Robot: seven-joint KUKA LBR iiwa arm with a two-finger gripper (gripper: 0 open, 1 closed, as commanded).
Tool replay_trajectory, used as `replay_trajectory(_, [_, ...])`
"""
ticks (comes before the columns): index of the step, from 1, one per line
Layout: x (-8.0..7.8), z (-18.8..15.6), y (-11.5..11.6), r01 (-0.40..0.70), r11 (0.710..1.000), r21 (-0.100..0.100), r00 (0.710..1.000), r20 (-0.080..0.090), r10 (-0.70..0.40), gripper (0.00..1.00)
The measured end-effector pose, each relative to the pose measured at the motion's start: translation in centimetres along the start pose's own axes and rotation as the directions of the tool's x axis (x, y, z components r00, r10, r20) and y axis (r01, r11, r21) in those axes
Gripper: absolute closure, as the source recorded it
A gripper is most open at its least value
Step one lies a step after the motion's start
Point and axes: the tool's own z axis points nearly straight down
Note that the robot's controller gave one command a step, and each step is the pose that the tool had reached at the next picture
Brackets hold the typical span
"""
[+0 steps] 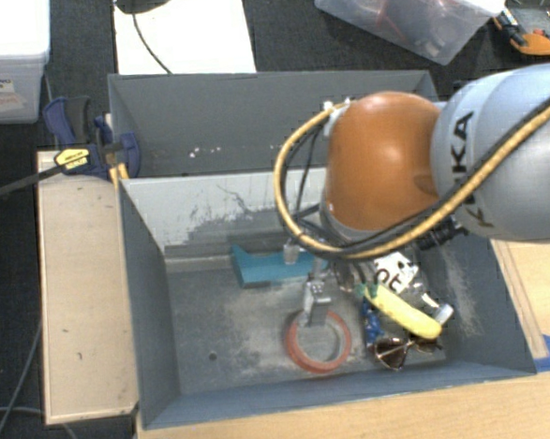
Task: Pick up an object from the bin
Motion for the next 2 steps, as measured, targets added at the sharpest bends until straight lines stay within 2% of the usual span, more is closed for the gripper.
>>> replay_trajectory(1, [-6.1,6.4,-5.4,-0.078,0.997,0.0,0.997,0.001,0.078,0.0])
replay_trajectory(2, [-6.6,7.1,-3.9,-0.291,0.957,-0.006,0.957,0.005,0.291,0.0])
